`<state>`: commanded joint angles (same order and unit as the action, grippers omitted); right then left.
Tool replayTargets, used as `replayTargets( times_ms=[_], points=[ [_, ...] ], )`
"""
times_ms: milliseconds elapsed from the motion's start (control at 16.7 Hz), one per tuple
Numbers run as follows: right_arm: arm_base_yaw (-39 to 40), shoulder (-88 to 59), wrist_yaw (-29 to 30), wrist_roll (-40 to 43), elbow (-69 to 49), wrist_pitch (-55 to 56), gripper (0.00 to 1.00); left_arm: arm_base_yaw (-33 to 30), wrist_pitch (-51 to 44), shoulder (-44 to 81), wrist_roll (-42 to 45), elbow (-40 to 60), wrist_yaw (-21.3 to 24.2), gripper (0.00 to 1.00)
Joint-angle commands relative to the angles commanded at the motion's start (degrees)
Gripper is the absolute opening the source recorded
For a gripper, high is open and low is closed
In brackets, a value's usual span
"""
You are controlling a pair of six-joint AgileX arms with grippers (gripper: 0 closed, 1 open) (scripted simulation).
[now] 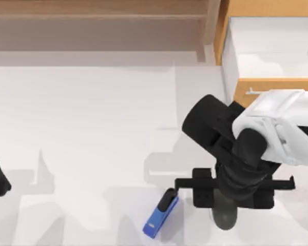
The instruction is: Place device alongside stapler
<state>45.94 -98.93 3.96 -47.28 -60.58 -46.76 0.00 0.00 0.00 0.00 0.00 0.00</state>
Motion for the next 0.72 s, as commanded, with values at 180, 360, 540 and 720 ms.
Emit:
replayTargets(
  times_ms=[180,360,540,720],
  points=[
    [0.06,0.09,-0.02,-0.05,-0.34,0.45,0.00,0.00,0.00,0.00,0.00,0.00,0.00,1.00],
    [0.10,0.30,-0.03,-0.11,-0.78,1.04,0.00,0.00,0.00,0.00,0.00,0.00,0.00,1.00],
    [0.13,0.55,-0.01,-0.14,-1.07,1.72,0.00,0.00,0.00,0.00,0.00,0.00,0.00,1.00],
    [0.16,0.71,0.04,-0.08,-1.05,2.39,0.00,0.00,0.00,0.00,0.00,0.00,0.00,1.00]
  ],
)
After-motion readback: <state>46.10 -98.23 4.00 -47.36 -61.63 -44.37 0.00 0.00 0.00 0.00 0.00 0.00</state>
